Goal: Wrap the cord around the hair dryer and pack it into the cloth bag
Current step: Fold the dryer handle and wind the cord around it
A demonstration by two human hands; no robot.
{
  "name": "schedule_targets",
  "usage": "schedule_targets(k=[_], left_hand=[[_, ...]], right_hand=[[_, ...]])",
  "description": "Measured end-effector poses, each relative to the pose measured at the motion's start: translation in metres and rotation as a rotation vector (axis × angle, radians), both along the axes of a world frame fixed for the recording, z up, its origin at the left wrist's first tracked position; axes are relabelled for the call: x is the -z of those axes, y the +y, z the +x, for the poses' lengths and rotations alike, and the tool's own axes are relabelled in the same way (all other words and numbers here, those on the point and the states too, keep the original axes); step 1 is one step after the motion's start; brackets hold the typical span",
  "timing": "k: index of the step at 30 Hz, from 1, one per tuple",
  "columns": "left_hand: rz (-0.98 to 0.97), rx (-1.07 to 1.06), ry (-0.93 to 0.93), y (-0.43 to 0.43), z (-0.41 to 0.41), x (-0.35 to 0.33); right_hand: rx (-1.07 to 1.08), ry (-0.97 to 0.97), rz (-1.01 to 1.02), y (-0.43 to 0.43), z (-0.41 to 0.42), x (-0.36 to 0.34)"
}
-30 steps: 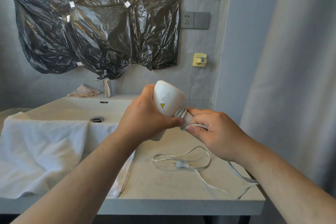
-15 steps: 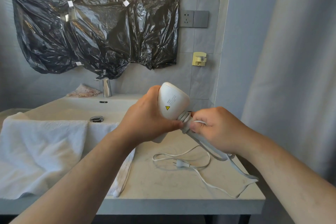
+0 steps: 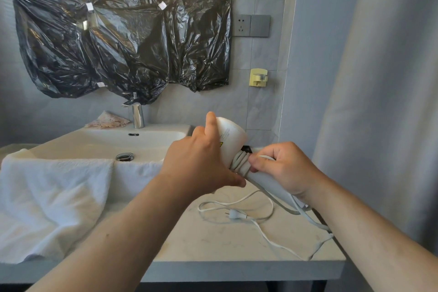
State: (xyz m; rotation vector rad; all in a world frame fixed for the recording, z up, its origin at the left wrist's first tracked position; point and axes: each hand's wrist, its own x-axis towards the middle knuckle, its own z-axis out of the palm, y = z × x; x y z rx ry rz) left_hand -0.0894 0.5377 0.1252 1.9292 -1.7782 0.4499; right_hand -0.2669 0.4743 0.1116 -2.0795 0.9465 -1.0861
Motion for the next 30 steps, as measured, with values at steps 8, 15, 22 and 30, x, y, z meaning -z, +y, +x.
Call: schedule_targets(k=[8,15,22,30], left_hand=[[0.008,0.06,0.024,-0.008,-0.001,0.007],[-0.008,0.156,0.113,-0.012,0.005,0.011],[-0.001,0.203,0.317,-0.013,0.01,0.012],[-0.028,0.346,0.49,-0.011,0.022,0.013]], right_hand=[[-0.023,0.015,0.095,-0.002,0.003,0.001],[-0.014,-0.083,0.094,-0.006,0.005,0.006],[-0.132,-0.135,0.194,-0.009,-0.002,0.002],[-0.249,-0.133,0.236,-0.008,-0.01,-0.009]])
